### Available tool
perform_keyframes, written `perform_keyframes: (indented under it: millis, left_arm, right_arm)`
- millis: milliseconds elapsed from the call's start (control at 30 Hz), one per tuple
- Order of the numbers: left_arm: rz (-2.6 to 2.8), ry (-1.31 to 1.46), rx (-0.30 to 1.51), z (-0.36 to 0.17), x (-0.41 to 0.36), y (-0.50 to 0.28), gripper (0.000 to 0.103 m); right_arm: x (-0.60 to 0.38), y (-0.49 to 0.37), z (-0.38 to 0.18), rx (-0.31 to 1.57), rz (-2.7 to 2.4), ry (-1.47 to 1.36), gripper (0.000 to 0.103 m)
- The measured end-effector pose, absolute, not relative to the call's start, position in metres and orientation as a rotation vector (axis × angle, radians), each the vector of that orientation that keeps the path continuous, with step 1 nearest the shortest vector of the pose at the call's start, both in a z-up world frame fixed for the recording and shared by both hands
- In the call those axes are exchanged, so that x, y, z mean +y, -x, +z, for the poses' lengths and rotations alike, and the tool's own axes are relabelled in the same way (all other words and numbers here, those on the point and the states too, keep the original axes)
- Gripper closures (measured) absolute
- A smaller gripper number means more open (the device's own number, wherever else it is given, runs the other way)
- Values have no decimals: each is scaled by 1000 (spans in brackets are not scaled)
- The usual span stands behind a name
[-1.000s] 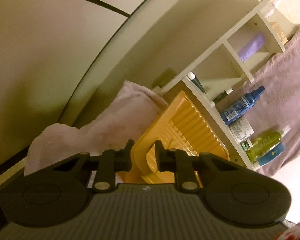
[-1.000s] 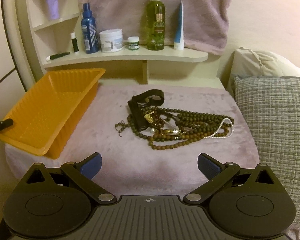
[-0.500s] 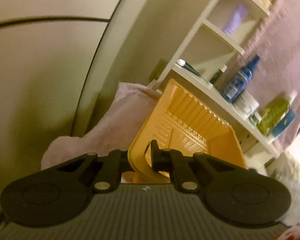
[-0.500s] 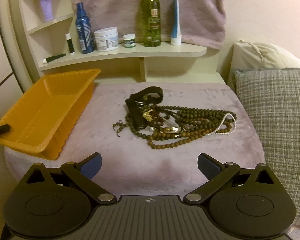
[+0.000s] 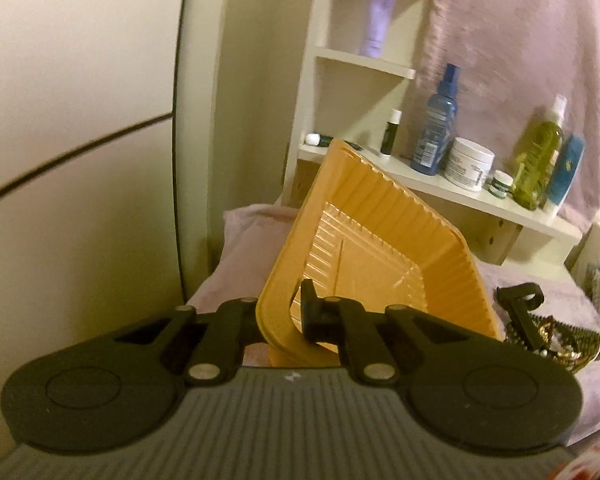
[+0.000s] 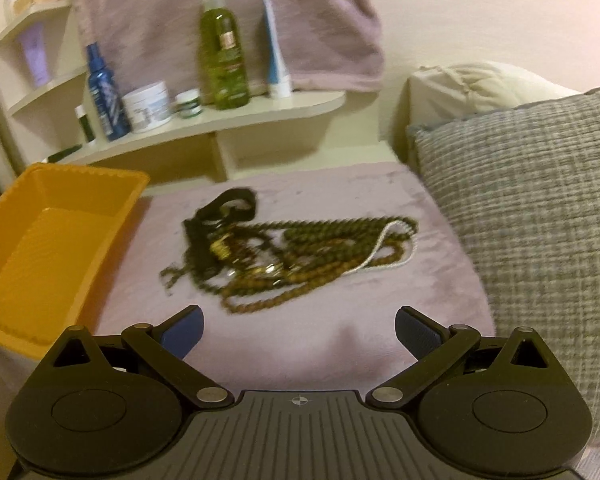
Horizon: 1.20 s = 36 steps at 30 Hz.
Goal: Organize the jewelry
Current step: 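Grasp the black watch from the jewelry pile with the right gripper while the left holds the tray tilted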
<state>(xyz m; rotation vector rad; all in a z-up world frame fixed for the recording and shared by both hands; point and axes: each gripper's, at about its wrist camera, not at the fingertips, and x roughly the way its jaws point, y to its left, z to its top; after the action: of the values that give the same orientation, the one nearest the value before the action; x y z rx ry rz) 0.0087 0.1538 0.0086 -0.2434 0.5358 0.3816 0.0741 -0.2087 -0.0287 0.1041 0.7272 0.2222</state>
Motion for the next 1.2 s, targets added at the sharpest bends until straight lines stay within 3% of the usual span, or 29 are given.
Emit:
perform_keyframes:
  millis: [133, 200, 233, 467, 700, 833, 967, 1200]
  left_arm:
    - [389, 189, 544, 16, 143, -13, 95]
    - [392, 164, 543, 18, 138, -13, 95]
    - [393, 152, 545, 19, 136, -14, 95]
    - [401, 89, 549, 25, 126, -20, 95]
    - [407, 75, 557, 26, 122, -24, 95]
    - [408, 86, 570, 28, 124, -25, 95]
    - [400, 93, 579, 28, 125, -27, 95]
    - [389, 87, 582, 27, 123, -28, 95]
  right_arm:
    - [-223, -81, -30, 682, 211, -101, 2]
    - [-224, -85, -34, 669, 232, -95, 14]
    - [-223, -89, -36, 671, 250, -90, 25]
    - [-202, -121, -47, 664, 387, -16, 57]
    - [-171, -151, -56, 687, 460, 203, 67]
    - [-162, -161, -64, 707, 465, 291, 84]
    - [-158, -161, -66, 703, 476, 336, 93]
    - [-161, -152, -56, 654, 452, 320, 95]
